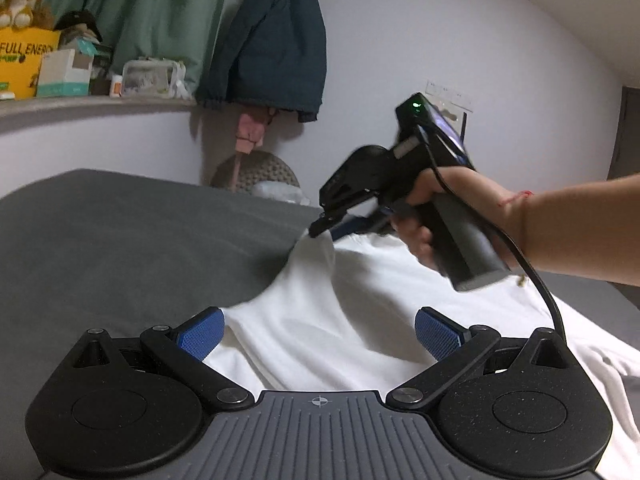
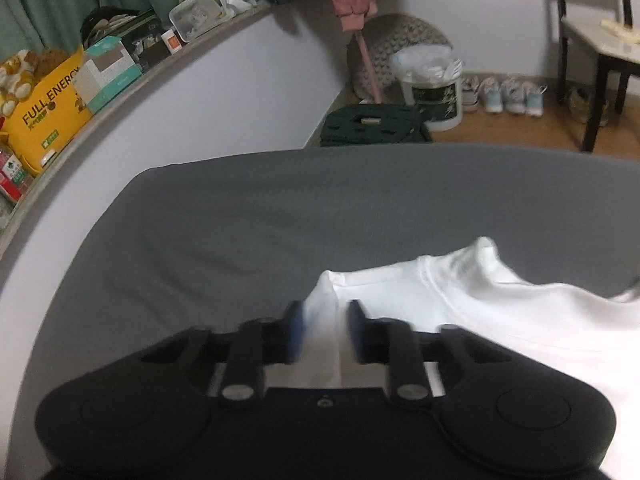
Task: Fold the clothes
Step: 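Grasp the shirt collar edge with the right gripper and pull it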
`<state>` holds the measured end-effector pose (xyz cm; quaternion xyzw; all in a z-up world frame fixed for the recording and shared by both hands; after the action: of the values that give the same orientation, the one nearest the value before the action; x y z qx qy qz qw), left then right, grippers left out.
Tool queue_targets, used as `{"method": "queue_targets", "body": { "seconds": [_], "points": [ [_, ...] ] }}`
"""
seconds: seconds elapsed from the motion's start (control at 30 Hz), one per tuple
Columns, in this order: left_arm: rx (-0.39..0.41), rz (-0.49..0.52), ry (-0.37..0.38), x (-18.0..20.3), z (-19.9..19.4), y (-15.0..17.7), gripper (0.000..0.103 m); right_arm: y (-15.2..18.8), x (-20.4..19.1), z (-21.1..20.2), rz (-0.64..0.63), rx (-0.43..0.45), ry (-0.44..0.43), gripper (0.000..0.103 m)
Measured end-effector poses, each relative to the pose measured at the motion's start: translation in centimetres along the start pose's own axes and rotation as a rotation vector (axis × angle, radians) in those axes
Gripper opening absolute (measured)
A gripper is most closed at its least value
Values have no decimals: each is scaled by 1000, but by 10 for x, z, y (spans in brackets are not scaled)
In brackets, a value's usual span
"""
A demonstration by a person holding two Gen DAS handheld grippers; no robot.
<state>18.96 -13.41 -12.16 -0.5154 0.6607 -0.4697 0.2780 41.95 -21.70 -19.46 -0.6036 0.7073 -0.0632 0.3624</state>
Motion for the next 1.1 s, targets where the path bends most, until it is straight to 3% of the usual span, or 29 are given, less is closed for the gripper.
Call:
{"method": "queue_targets", "body": {
  "seconds": [0.03,0.27,0.43,0.5,0.57,0.67,0.77,0.87,0.93,1.0,1.1],
  "points": [
    [-9,4,0,1,2,3,102,-1,-1,3,3,-1,-15,6],
    [-81,-23,-46,-3,17,17,102,-5,-12,30,-44,-8,22,5],
    [-179,-45,-83,-9,28,36,102,-7,-7,33,9,-1,9,6],
    [-180,-34,-91,-9,28,35,102,-9,-4,24,17,14,9,13],
    [-179,-23,-98,-9,29,35,102,-13,-3,8,-19,48,17,30],
    [-138,-48,-86,-9,22,26,102,-7,-2,-28,-38,68,-67,39],
    [-66,-35,-42,-3,13,14,102,21,4,-55,-26,15,-160,39],
    [-4,0,31,11,4,6,102,58,16,-62,22,-82,-183,39],
    [-8,32,111,28,5,8,102,81,27,-59,77,-144,-179,38],
    [-55,120,198,51,4,18,102,93,39,-66,103,-120,-163,30],
    [-99,296,288,82,-3,30,102,103,49,-103,121,-48,-127,32]
  ]
}}
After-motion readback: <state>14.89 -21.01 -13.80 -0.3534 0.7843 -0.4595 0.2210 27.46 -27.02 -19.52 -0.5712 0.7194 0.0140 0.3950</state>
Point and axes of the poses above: each gripper's, at about its wrist camera, not at the fingertips, and z roughly the way its jaws point, x to its right, y to its underside, the point moved 8 cm from there along z, roughly the way its jaws point, and after that the axes turned 5 degrees about z, right-handed, at the moved point
